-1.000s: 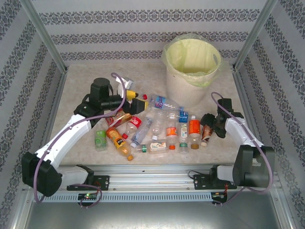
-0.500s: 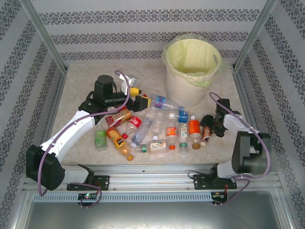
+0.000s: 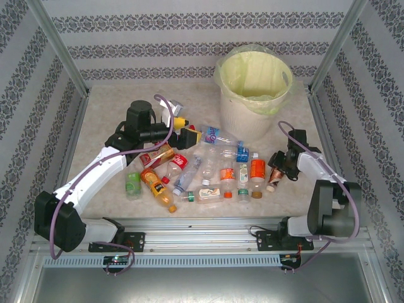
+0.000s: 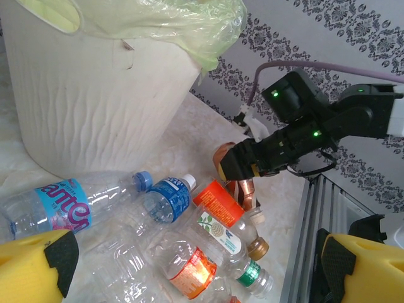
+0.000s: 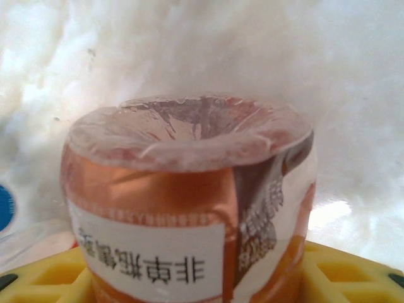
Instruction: Put the plastic bottles in the bin
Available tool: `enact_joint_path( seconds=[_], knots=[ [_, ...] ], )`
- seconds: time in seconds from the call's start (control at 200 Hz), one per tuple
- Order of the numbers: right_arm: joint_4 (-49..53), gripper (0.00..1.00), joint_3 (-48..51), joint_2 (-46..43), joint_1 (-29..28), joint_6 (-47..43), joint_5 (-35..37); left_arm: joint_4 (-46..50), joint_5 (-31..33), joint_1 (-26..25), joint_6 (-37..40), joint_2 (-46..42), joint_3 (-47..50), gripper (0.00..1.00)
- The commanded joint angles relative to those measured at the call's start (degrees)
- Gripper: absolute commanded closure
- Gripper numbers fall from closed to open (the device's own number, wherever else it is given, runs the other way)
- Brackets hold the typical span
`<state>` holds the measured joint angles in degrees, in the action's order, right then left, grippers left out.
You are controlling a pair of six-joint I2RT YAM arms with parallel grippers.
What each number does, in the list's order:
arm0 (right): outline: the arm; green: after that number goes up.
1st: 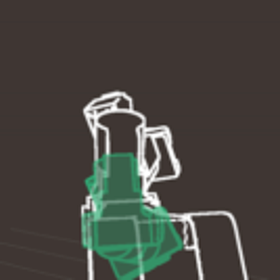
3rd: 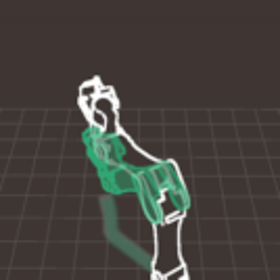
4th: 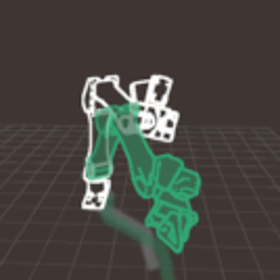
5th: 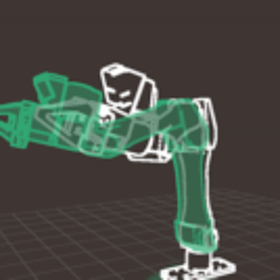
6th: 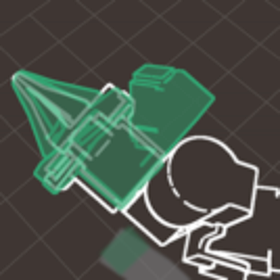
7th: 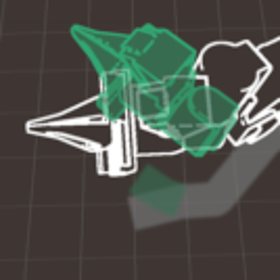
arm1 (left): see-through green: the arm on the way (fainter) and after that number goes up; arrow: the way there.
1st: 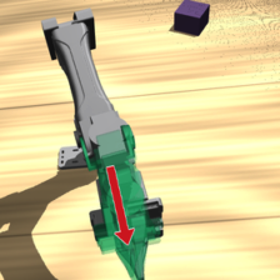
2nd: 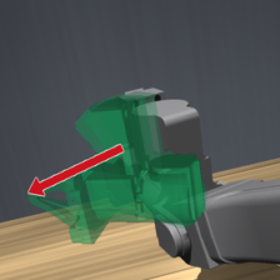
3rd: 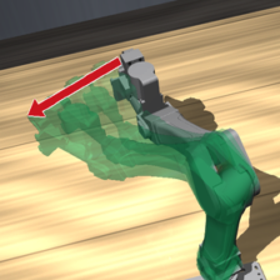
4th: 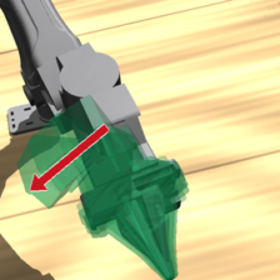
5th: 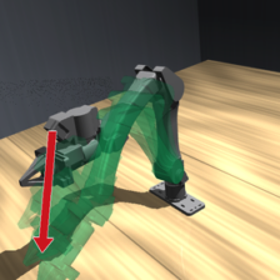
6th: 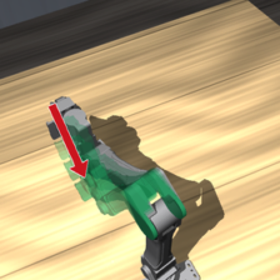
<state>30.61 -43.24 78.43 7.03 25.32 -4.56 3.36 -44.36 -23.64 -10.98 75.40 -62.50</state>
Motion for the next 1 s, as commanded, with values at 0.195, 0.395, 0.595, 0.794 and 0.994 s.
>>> enact_joint_path(
  seconds=[0.195, 0.395, 0.595, 0.794, 0.994],
  knots=[
    [8.93, 0.43, -8.6, -12.55, -0.33, -0.7, 5.52, -7.25, -1.08, -0.66, -2.31, -1.47, 2.58, 0.0],
    [13.49, 0.45, -16.82, -18.14, -3.53, -0.71, 8.29, -13.4, -0.07, -0.71, -5.48, -3.75, 5.06, 0.0],
    [16.34, 0.46, -27.2, -19.04, -9.6, -1.31, 13.03, -20.78, 1.29, -0.65, -8.38, -6.78, 8.4, 0.0],
    [17.41, 0.46, -40.36, -15.06, -17.91, -4.82, 18.91, -24.76, 1.49, -0.69, -10.01, -9.02, 10.07, 0.0],
    [16.99, 0.46, -53.23, -7.57, -21.6, -8.91, 21.02, -26.08, 1.61, -0.63, -10.52, -10.52, 10.49, 0.0]
  ],
)
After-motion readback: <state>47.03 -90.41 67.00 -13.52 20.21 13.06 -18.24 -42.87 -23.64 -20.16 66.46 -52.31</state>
